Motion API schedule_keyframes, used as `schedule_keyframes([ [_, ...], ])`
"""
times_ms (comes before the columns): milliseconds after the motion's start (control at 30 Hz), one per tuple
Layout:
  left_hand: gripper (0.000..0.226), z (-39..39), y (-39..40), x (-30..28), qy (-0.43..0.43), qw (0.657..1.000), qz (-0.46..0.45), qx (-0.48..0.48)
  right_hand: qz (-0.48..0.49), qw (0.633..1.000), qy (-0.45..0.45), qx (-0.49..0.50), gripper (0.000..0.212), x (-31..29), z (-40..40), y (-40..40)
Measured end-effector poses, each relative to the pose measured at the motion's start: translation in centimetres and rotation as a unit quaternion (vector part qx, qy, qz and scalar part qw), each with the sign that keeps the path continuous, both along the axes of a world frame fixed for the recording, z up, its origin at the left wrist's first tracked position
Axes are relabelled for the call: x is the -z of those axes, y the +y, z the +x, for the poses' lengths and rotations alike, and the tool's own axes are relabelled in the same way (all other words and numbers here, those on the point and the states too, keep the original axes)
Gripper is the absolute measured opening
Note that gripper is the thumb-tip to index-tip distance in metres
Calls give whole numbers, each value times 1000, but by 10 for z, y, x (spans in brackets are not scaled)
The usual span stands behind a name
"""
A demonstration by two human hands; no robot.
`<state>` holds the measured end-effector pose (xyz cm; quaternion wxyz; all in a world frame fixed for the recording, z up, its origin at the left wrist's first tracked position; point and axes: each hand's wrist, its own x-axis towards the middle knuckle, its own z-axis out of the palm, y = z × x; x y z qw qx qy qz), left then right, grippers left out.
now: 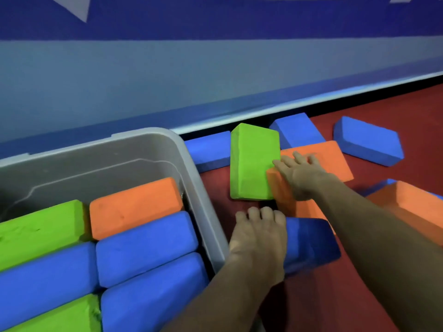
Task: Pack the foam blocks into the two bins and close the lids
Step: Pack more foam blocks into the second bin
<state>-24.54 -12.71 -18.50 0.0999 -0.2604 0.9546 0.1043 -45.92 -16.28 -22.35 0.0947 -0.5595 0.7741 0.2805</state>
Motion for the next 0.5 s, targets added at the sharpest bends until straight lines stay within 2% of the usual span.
schedule_keyframes([
  [167, 96, 1, -6, 5, -18, 999, 10, 25, 62, 992, 88, -61, 86, -13, 4, -11],
  [233, 85, 3, -5, 2, -21, 999, 7, 37, 72, 990, 80, -89, 85, -24, 13, -2],
  [300, 75, 9, -3, -10, 18, 999, 1, 47, 86, 992, 43, -86, 101, -39, 21, 17],
  [400, 73, 27, -3, -33, 99, 994, -14, 45, 20, 998, 0, -56, 95, -92, 31, 40],
  [500, 75, 50, -18, -81, 173, 984, -42, -5, -94, 991, 59, -75, 90, -167, 43, 54],
])
